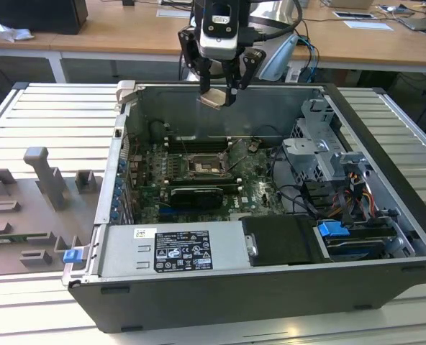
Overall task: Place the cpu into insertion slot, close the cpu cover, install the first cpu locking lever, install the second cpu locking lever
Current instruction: 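Place the cpu into insertion slot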
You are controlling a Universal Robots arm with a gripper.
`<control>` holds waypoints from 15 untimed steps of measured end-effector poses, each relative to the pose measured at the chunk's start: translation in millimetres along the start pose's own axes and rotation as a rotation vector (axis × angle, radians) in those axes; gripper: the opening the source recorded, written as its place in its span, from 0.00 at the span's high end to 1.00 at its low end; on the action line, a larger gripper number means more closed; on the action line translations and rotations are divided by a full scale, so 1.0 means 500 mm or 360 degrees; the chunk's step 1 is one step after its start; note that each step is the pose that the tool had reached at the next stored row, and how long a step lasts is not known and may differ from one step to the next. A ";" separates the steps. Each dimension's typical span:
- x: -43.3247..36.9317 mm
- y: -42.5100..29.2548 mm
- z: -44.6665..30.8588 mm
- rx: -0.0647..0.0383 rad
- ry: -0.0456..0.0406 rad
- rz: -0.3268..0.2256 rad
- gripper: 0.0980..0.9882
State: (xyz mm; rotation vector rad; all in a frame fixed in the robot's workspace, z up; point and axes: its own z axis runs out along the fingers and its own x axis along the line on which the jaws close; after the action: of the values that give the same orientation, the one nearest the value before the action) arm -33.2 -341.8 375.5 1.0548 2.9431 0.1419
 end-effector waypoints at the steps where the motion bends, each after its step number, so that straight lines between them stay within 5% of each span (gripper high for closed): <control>1: 0.000 0.000 0.000 -0.0001 -0.0002 0.0019 0.50; 15: 0.000 0.000 0.002 -0.0007 -0.0032 0.0359 0.50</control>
State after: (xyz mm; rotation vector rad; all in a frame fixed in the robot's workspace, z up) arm -33.2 -341.8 374.4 1.3766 2.7959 0.1385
